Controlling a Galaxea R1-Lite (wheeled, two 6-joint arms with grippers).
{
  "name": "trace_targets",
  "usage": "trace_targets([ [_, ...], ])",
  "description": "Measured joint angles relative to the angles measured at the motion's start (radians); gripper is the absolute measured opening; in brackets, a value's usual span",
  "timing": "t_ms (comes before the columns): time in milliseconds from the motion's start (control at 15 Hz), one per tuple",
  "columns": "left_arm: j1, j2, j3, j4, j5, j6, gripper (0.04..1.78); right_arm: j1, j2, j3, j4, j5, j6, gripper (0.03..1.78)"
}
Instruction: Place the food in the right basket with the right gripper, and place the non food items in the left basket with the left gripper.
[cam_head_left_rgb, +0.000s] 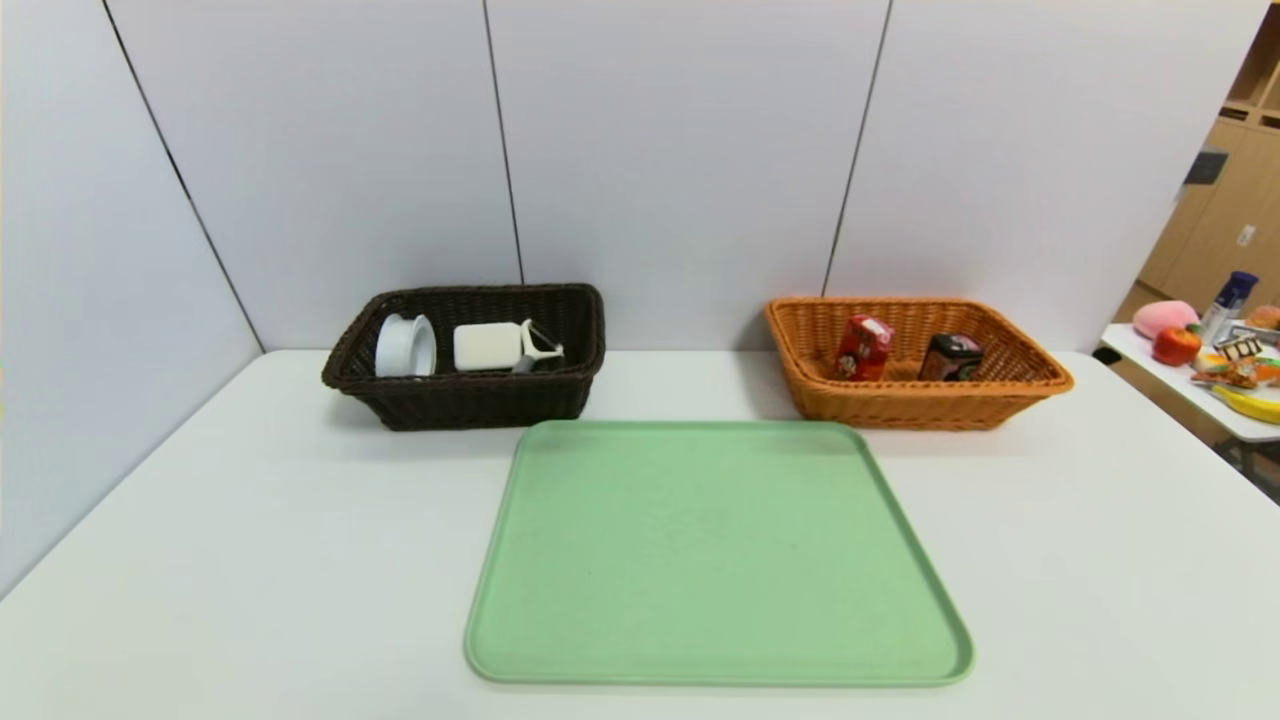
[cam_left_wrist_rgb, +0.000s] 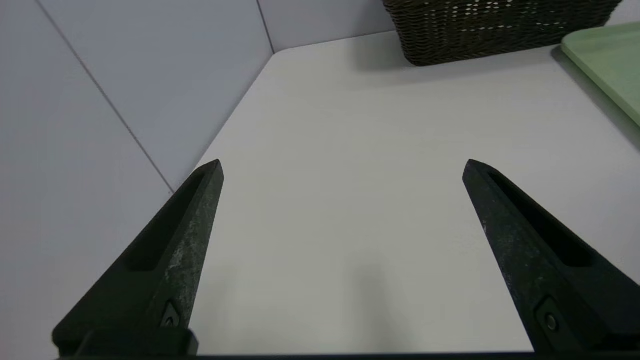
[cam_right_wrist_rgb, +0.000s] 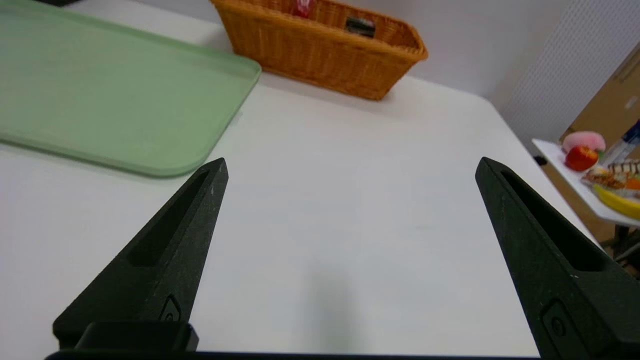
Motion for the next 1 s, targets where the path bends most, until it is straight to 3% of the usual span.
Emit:
trace_targets([
  [200, 0.000, -0.001, 0.033, 0.002, -0.155, -0.019, 1.69, -0.001, -0.001, -0.003, 0.042, -0.003, 0.020, 1.71],
  [267, 0.000, -0.001, 0.038, 0.029, -0.167, -0.023, 1.69, 0.000, -0.001, -0.003, 0.042, -0.004, 0.032, 1.71],
  [400, 0.000, -0.001, 0.041, 0.042, -0.164, -0.084, 1.69, 0.000, -0.001, -0.001, 0.048, -0.010, 0.079, 1.71],
  [667, 0.000, -0.001, 0.043, 0.030, -0.135, -0.197, 1.69, 0.000, 0.000, -0.004, 0.054, -0.064, 0.242, 1.71],
  [1000, 0.000, 0.000, 0.043, 0.029, -0.135, -0.198, 1.69, -0.001, -0.001, -0.002, 0.047, -0.065, 0.247, 1.71],
])
